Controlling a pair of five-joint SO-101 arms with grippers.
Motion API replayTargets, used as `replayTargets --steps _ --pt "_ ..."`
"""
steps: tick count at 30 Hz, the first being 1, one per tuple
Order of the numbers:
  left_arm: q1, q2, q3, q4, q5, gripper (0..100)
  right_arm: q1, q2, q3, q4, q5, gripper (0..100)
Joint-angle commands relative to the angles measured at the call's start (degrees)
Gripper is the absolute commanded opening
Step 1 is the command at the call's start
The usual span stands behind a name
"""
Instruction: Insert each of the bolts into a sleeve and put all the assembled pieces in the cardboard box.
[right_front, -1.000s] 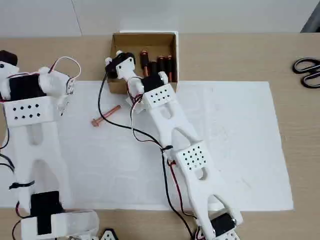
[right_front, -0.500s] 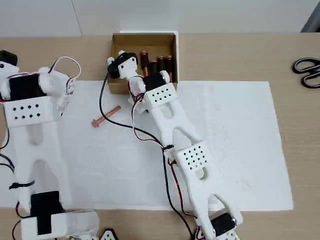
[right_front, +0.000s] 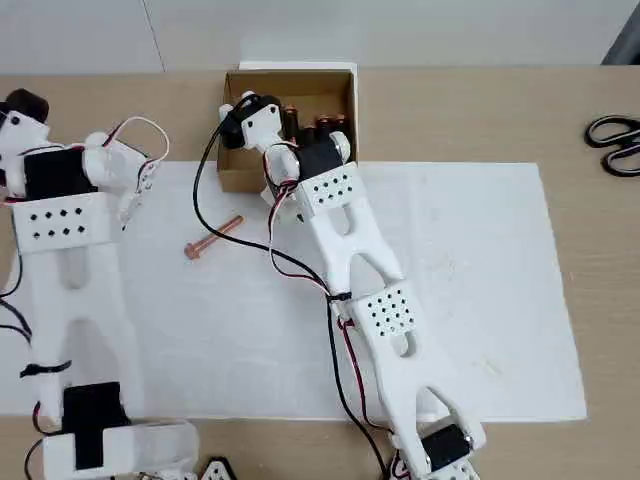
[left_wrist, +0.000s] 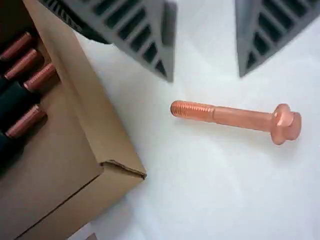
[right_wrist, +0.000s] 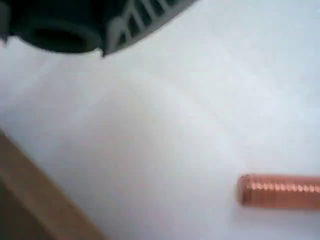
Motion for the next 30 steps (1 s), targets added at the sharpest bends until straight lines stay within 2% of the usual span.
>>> replayTargets --steps 1,4,9,13,16,18,30 --pt "0.09 -1.05 -2.59 0.26 -0.35 8 1.45 -8.48 -2.81 1.27 0.00 0.4" --pt "0.09 -1.05 -2.59 0.26 -0.35 8 3.82 -11.91 0.88 1.89 0.00 0.4" --pt "0.09 -1.05 -2.59 0.26 -0.44 8 8.84 -21.32 20.75 1.63 -0.18 0.4" --pt "0.18 -1.05 -2.59 0.26 -0.53 8 11.82 -28.26 31.12 1.27 -7.91 0.4" --pt "0.44 -1.05 -2.59 0.00 -0.53 8 13.41 -29.32 34.02 1.27 -17.32 0.4" --pt "0.44 -1.05 -2.59 -0.18 -0.53 8 13.76 -28.88 35.43 1.27 -21.01 0.4" --pt "0.44 -1.05 -2.59 0.18 -0.53 8 11.91 -17.63 35.52 -1.89 -21.80 0.9"
